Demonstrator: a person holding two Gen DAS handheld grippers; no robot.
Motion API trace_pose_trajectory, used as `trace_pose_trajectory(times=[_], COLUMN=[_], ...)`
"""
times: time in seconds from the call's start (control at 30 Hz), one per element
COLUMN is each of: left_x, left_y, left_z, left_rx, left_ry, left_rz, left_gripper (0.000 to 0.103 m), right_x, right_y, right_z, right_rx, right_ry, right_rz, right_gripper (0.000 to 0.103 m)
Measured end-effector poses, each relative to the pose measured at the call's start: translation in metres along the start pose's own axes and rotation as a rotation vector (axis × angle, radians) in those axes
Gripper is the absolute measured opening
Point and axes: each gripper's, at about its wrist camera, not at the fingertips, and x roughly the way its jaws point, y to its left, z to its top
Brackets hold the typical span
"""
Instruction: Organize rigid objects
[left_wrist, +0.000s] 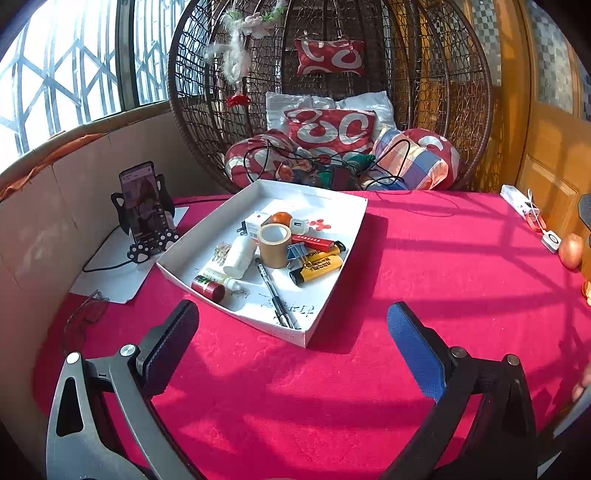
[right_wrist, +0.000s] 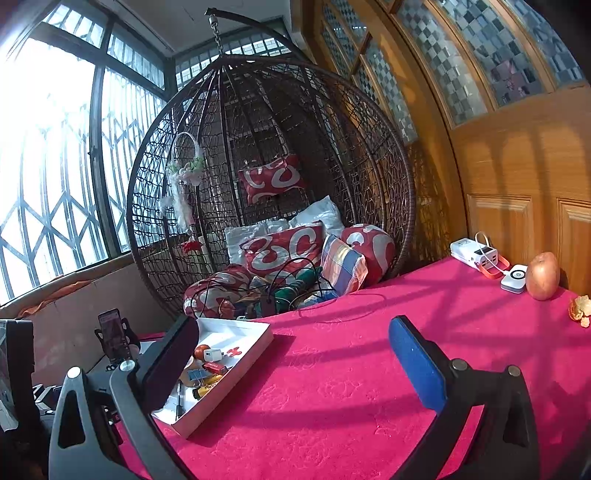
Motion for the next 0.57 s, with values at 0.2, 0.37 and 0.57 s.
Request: trace_pose_trajectory(times=[0.2,0.37,0.57], left_x=[0.006,0.011,0.015], left_y=[0.001,0.000,-0.002], left_z=[0.000,0.000,0.002], left_rx=[-0.004,-0.005,0.002], left_ry=[0.014,0.023,0.019], left_rz=[-0.001,-0.005,-0.013], left_gripper=[0.103,0.103,0.103], right_x=[0.005,0.010,0.016], right_y=[0.001,0.001,-0.001], right_z=[-0.003,-0.004,-0.005], right_rx=[-0.003,-0.003,-0.002], right_ry=[0.016,0.035,0.052], right_rz=[0.003,-0.002,-0.004], right_gripper=[0.103,0.103,0.103])
